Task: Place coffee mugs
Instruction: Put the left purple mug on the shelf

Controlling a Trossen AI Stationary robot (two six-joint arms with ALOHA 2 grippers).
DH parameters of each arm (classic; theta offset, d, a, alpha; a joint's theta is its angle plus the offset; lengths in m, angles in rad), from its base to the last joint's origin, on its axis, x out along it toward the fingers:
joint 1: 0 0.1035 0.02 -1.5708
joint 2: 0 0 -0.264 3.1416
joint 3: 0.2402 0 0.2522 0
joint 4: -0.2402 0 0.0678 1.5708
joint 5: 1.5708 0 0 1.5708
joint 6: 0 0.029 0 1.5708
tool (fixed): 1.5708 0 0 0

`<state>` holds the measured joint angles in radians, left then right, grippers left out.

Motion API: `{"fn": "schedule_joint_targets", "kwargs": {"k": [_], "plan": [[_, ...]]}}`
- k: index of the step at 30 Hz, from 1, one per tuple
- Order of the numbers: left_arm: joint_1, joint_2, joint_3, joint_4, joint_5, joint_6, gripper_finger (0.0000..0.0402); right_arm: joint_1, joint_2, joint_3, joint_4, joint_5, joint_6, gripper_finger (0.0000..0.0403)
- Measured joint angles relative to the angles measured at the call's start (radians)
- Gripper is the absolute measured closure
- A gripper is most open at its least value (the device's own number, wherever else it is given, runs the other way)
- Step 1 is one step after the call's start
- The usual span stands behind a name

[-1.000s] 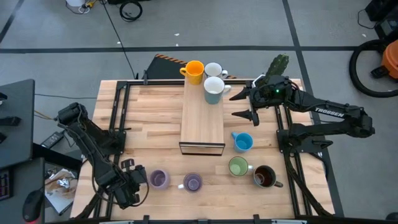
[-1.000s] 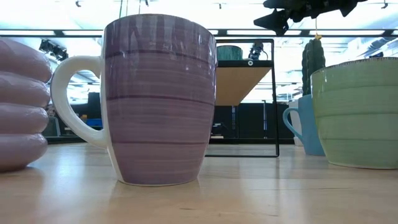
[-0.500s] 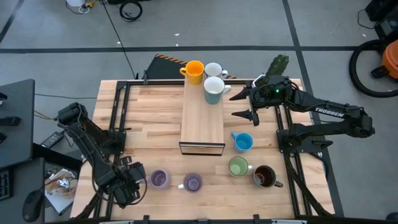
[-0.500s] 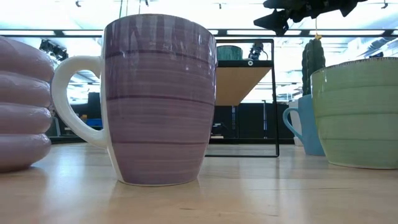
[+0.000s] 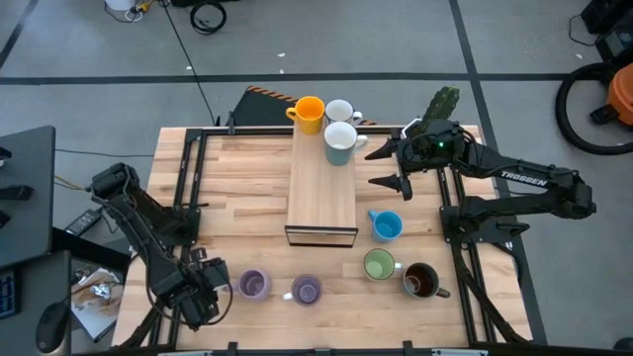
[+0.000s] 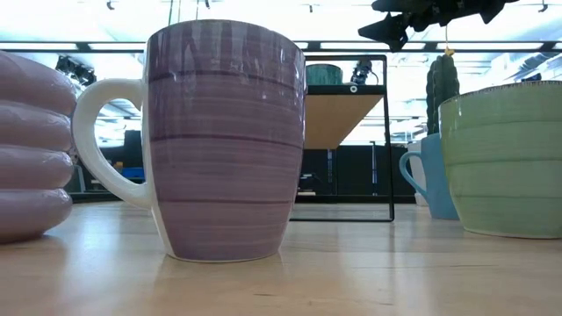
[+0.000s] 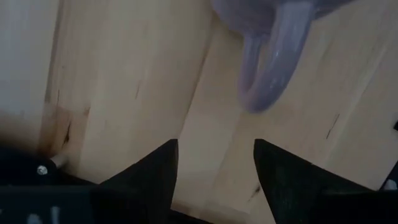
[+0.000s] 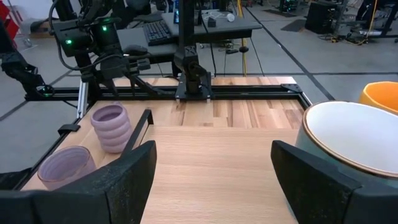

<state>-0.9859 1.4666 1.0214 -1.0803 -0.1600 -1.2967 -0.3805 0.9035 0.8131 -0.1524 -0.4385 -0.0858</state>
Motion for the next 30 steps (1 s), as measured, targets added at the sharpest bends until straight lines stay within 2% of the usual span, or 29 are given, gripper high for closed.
{"fn": "schedule_joint_targets", "kwargs": {"k": [8, 17, 24, 30], "plan": [[0.0, 0.0, 0.0, 0.056, -0.118, 0.008, 0.0186, 0.0, 0.0, 0.0, 0.0, 0.0, 0.004, 0.008], [0.001, 0.0, 0.0, 0.131, -0.093, -0.009, 0.0187, 0.0, 0.0, 0.0, -0.001, -0.001, 0.008, 0.008], [0.002, 0.012, 0.0, 0.136, -0.188, -0.016, 0.0187, 0.0, 0.0, 0.0, 0.0, -0.001, 0.008, 0.008], [0.008, 0.071, 0.0, 0.153, -0.194, -0.017, 0.0187, 0.0, 0.0, 0.0, 0.0, -0.001, 0.008, 0.008]]}}
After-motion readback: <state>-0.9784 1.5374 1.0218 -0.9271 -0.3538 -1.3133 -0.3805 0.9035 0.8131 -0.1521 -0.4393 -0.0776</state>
